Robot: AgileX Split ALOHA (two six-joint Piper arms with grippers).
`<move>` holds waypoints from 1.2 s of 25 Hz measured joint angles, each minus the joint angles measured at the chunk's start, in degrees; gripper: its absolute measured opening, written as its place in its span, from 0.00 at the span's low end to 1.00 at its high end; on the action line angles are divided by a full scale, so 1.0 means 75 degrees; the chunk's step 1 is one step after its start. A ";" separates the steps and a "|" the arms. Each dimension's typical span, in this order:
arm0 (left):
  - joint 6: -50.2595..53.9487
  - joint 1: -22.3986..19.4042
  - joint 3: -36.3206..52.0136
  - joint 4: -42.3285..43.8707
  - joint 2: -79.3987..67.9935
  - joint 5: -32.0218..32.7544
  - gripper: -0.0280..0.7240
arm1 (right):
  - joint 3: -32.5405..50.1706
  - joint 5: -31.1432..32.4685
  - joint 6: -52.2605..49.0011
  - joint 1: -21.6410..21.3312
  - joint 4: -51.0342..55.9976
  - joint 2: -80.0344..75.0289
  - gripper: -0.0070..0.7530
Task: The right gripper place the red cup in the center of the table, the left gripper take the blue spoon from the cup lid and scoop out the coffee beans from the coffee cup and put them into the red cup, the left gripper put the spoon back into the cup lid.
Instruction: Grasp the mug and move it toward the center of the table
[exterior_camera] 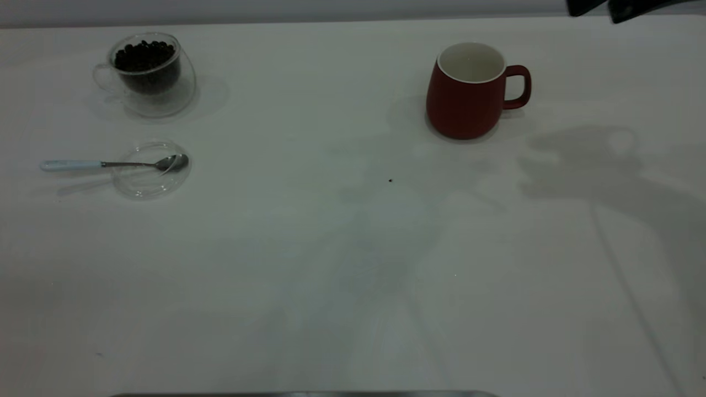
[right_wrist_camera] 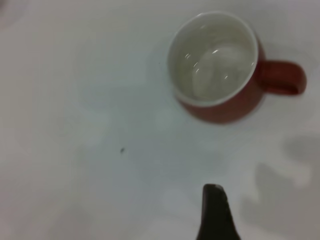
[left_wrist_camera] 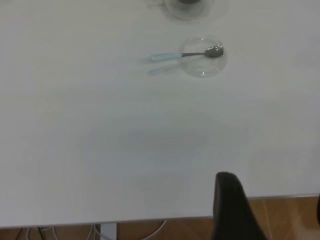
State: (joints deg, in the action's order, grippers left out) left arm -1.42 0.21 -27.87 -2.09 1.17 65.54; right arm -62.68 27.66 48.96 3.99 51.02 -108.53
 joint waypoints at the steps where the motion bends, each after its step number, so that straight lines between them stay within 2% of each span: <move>1: 0.0000 0.0000 0.0000 0.0000 0.0000 0.0000 0.65 | -0.0240 0.0000 0.0000 0.0000 0.0019 -0.0302 0.73; 19: 0.0005 0.0000 0.0000 0.0000 0.0000 0.0000 0.65 | -0.3841 -0.0086 -0.0303 -0.0451 0.0366 -0.4236 0.73; 30: 0.0005 0.0000 0.0000 0.0000 0.0000 0.0000 0.65 | -0.3983 0.0172 -0.0324 -0.0362 0.0551 -0.4594 0.69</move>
State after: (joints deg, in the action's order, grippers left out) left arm -1.38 0.21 -27.87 -2.09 1.17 65.54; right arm -92.55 28.95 46.53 1.28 55.15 -142.98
